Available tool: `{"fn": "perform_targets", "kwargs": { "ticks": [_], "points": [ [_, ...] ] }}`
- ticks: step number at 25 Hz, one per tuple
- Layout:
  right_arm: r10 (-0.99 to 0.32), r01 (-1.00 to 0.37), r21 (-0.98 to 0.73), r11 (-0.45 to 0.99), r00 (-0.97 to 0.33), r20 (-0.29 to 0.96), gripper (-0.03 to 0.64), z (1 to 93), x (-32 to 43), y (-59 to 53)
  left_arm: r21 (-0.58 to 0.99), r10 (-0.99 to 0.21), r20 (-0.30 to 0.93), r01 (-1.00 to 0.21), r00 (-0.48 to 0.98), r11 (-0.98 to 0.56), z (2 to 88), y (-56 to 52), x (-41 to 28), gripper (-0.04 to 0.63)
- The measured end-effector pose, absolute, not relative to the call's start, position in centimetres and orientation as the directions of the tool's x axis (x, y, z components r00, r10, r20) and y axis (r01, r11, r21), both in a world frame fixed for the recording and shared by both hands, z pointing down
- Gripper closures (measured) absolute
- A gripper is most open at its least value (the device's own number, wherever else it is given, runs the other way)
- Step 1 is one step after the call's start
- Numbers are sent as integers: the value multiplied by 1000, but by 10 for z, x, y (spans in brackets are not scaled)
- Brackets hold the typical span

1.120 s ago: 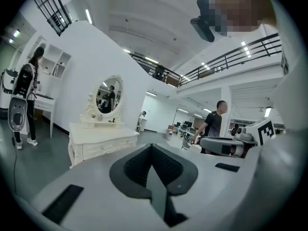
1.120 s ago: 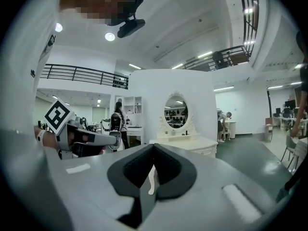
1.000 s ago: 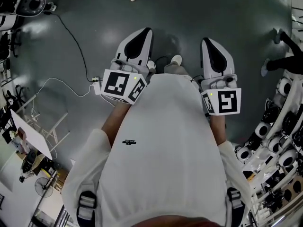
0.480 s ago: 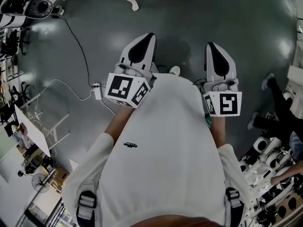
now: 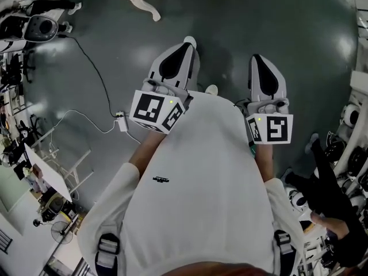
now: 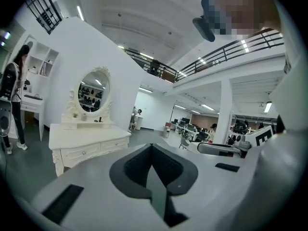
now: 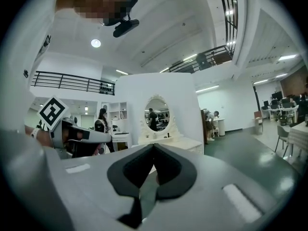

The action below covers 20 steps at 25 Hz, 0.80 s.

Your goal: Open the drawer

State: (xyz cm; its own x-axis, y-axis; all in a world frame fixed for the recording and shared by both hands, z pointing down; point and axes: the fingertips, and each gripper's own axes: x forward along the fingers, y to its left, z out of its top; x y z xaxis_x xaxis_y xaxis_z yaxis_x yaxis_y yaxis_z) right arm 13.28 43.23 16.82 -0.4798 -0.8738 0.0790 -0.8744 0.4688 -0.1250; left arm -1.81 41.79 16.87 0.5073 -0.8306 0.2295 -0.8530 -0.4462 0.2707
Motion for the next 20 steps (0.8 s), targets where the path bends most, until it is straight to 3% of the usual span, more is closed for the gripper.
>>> {"fn": "perform_targets", "kwargs": {
  "ticks": [20],
  "points": [
    [-905,-915,-98,392,-403,135,606,157,62,188,301,-768,204,-785,607,-541,160,155,-78,586]
  ]
}}
